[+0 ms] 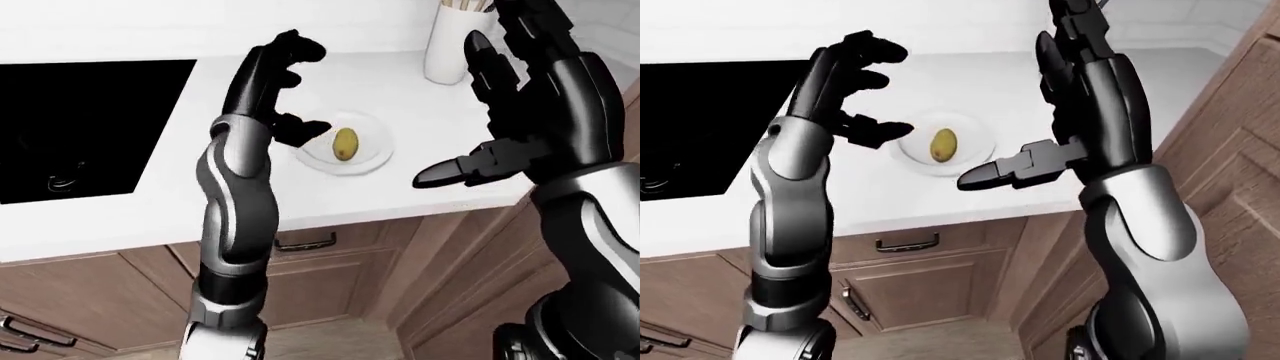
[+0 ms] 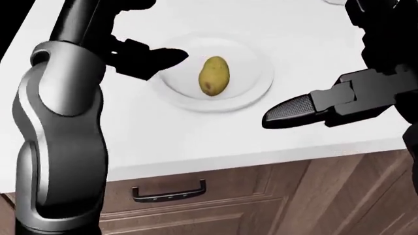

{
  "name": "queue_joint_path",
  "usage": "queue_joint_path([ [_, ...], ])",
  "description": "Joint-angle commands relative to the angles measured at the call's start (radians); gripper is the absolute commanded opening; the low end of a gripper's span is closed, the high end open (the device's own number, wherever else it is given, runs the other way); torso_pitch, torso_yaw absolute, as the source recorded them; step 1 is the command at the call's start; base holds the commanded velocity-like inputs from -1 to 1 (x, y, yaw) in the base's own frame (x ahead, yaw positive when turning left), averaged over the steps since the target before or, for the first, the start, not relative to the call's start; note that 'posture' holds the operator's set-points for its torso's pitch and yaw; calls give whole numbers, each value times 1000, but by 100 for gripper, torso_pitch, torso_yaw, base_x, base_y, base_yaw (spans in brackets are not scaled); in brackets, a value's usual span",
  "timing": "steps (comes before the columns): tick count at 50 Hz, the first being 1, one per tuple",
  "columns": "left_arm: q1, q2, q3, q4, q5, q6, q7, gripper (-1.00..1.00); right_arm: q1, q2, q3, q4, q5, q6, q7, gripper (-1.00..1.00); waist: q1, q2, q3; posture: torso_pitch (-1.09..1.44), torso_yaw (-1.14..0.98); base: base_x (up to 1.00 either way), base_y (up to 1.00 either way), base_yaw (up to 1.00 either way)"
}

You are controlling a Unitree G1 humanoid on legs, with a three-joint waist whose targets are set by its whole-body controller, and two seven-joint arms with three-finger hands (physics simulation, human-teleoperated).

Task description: Pick the potato from the oven and place it on the plate on the counter.

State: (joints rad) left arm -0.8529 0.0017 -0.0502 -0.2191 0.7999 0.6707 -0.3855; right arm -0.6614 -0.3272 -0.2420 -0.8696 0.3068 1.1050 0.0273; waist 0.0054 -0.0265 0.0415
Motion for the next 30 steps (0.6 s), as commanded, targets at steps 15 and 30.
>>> queue_joint_path([
  [15,47,264,193,-591,-112,361,-212,100,-93,-82,-138,-73,173,99,-88,100,7,8,-5,0,0,0,0,0],
  [30,99,479,375,-707,-398,513,-121,100,20,-338,-341,-39,671,-39,-388,100,11,6,7,0,0,0,0,0],
])
